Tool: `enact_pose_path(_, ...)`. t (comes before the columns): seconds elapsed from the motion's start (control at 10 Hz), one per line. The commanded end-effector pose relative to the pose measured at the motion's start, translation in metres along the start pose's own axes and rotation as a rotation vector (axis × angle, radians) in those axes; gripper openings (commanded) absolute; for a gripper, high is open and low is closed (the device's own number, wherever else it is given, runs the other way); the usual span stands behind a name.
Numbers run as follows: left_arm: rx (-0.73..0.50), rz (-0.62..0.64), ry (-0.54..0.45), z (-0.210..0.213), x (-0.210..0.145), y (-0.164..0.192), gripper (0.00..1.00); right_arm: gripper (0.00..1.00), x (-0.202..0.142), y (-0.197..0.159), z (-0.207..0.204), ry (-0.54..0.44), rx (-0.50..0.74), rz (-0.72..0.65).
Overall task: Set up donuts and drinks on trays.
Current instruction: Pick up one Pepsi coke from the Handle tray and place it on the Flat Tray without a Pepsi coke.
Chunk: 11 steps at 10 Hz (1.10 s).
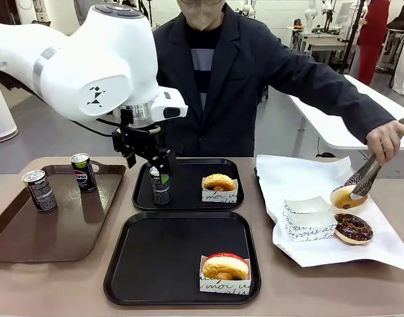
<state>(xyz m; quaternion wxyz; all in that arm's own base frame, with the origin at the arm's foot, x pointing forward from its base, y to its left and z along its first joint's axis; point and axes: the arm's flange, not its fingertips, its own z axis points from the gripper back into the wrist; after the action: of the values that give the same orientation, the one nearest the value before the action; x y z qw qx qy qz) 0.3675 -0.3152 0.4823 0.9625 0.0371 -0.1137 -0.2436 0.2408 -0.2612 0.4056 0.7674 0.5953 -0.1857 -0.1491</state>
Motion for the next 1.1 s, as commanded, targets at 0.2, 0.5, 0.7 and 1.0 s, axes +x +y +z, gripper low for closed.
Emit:
enact_pose_path(0.2,0.016,-0.018,-0.009,0.001,0.009,0.0,1.0,1.0,0.002,0.0,0.0,-0.017,0.026,0.016)
enact_pose_path(0.5,-0.001,-0.006,-0.003,0.001,0.004,-0.001,1.0,1.0,0.002,0.0,0.0,-0.017,0.026,0.016)
enact_pose_path(0.7,0.017,0.114,-0.003,0.014,0.007,0.06,1.0,1.0,0.002,0.0,0.0,-0.017,0.026,0.016)
enact_pose_path(1.0,0.056,0.315,0.066,0.006,-0.011,0.161,1.0,1.0,0.002,0.0,0.0,-0.017,0.026,0.016)
